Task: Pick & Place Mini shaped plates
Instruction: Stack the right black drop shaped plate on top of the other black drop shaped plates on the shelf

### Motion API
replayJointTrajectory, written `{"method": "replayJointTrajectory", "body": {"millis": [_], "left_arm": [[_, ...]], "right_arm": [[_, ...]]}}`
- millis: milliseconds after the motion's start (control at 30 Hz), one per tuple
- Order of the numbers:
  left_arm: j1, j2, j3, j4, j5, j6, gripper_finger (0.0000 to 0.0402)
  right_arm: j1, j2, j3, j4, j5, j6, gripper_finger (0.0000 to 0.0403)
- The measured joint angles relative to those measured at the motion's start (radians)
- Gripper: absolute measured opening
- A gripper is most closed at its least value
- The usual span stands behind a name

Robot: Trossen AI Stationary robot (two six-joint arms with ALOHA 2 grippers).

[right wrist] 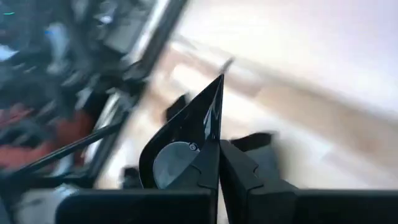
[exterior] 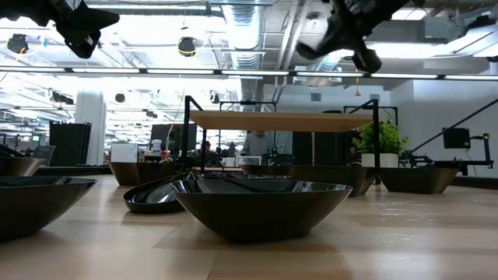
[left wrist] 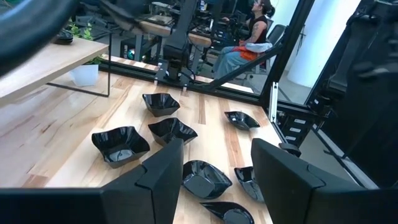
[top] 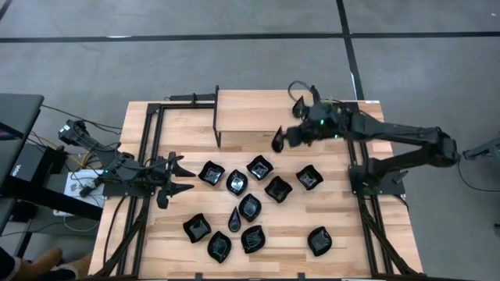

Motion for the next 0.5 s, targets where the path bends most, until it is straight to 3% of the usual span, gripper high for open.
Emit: {"method": "replayJointTrajectory", "body": {"millis": [267, 500], "left_arm": [[0.0, 0.0, 0.0, 0.002, -0.006, -0.001, 0.0191], [0.0, 0.0, 0.0, 0.009, -0.008, -0.001, 0.0191]], "right_arm": [[-0.289, 0.068, 0.198, -0.284, -0.05, -0.165, 0.0], [-0.469, 0.22, 0.417, -0.566, -0.098, -0.229, 0.0]]}}
